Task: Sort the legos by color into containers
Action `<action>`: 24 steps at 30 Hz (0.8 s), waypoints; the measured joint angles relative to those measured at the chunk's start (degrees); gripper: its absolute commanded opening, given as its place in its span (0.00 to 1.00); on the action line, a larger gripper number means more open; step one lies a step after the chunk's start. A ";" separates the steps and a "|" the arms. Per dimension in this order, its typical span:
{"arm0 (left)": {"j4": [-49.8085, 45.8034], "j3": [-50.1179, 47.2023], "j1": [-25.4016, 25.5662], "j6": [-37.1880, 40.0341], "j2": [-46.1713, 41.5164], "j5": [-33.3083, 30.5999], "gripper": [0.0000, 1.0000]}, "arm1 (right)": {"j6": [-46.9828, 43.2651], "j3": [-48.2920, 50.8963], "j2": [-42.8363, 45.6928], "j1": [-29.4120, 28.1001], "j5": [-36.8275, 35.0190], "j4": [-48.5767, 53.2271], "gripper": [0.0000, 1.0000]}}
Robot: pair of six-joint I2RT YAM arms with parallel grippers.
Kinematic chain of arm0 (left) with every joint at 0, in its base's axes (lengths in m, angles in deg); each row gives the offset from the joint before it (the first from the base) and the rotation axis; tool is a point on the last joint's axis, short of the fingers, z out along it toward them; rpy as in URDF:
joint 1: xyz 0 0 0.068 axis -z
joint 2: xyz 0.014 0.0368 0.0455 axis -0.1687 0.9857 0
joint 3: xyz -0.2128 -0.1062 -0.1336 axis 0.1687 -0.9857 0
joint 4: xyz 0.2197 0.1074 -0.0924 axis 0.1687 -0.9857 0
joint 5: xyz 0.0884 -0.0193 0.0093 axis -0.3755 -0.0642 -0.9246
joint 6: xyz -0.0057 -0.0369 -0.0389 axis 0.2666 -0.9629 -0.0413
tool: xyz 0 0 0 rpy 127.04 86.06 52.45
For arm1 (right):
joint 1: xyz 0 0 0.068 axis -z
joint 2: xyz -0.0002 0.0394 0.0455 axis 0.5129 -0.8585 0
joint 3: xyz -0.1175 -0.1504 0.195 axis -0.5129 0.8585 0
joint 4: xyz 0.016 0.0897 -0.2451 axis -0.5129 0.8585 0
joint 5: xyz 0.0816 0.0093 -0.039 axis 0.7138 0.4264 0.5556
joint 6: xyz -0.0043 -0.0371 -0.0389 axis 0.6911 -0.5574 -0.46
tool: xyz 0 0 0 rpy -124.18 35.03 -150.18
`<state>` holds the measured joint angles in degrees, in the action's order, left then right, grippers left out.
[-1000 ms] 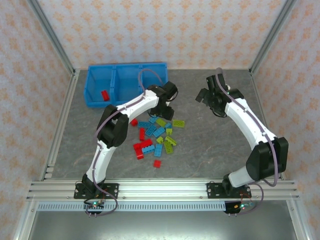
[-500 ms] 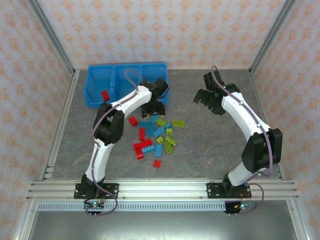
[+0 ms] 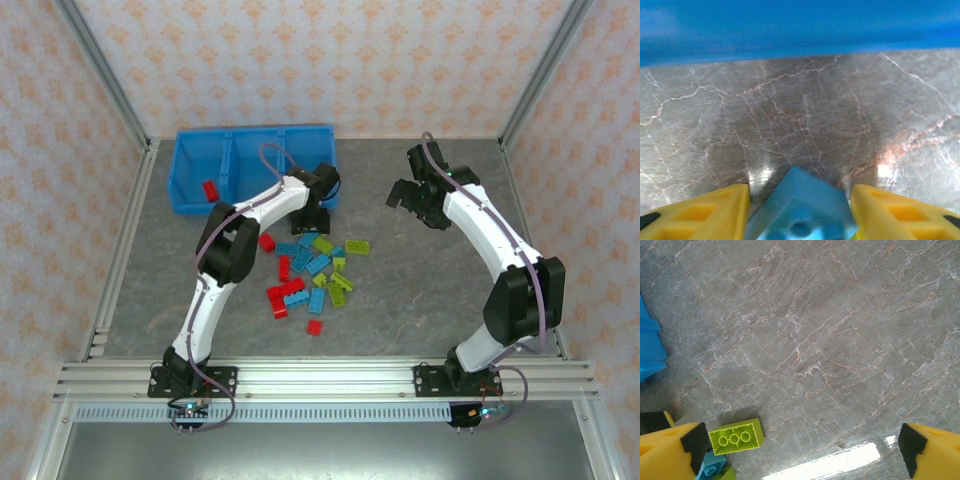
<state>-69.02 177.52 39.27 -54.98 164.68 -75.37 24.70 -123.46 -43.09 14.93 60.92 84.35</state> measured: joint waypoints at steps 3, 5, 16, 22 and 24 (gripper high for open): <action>-0.09 -0.33 -0.33 1.03 -0.17 -0.48 0.34 | -0.22 0.00 0.04 0.00 0.00 0.09 0.99; 0.00 -0.46 -0.37 1.57 -0.42 -0.61 0.30 | -0.44 0.00 0.11 0.00 0.00 0.07 0.99; 0.79 -2.16 -0.87 4.22 -9.46 -6.34 0.14 | -0.63 0.13 0.55 0.00 0.13 -1.25 0.99; 1.77 1.97 -4.46 4.59 -22.08 -12.83 0.11 | -0.66 0.66 0.59 0.00 0.48 -3.30 0.99; 3.56 5.18 -7.89 4.63 -23.28 -16.13 0.11 | -0.66 1.07 0.59 0.00 0.59 -3.69 0.99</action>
<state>-65.46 182.70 31.38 -50.34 141.40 -91.50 24.05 -122.39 -42.50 14.93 61.51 80.66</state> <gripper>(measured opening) 0.317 0.993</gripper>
